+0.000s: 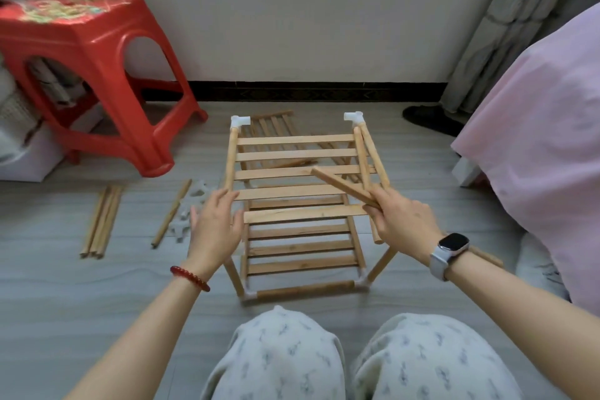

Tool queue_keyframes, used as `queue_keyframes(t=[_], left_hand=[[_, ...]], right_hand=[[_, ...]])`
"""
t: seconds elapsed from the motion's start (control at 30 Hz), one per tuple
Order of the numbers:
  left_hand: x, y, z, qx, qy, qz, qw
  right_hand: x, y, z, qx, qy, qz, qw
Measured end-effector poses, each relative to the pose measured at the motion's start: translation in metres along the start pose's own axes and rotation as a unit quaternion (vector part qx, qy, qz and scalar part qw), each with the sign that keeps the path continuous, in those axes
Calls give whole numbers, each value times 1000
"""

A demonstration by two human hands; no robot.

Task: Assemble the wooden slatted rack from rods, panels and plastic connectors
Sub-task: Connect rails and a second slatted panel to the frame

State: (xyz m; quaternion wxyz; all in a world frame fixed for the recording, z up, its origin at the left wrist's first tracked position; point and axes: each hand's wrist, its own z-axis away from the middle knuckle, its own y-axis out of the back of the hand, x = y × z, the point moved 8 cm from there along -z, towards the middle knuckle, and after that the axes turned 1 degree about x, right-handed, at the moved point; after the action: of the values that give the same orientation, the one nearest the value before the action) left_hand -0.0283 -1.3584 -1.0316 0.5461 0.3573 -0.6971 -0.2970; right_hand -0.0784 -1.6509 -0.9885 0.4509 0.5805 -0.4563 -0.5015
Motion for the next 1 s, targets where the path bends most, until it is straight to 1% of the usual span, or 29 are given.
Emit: queue_keyframes(t=[0.03,0.1,0.17,0.27,0.37,0.47,0.67,0.87,1.0], left_hand=[[-12,6,2,9,51,70,996],[-34,-2,11,-22,164,212,963],[-46,-16,22,-57,219,278,933],[-51,-36,37,-81,228,305,921],[-52,-40,42,-64,236,308,919],[-55,-44,41,-69,235,311,918],[-59,-50,40,-69,248,347,902],[-59,-55,43,-86,253,378,886],[-60,-54,42,-86,249,389,883]], right_hand=[[-18,-3,-3,-24,38,-7,999],[-50,-17,-5,-76,97,16,992],[-75,-34,-3,-88,133,49,986],[-93,-54,-1,-83,156,56,983],[-99,-65,-3,-72,169,44,982],[-96,-74,-4,-50,179,36,982],[-98,-86,6,-13,215,23,976],[-111,-90,-1,-27,243,36,969],[-120,-93,-4,-45,254,9,966]])
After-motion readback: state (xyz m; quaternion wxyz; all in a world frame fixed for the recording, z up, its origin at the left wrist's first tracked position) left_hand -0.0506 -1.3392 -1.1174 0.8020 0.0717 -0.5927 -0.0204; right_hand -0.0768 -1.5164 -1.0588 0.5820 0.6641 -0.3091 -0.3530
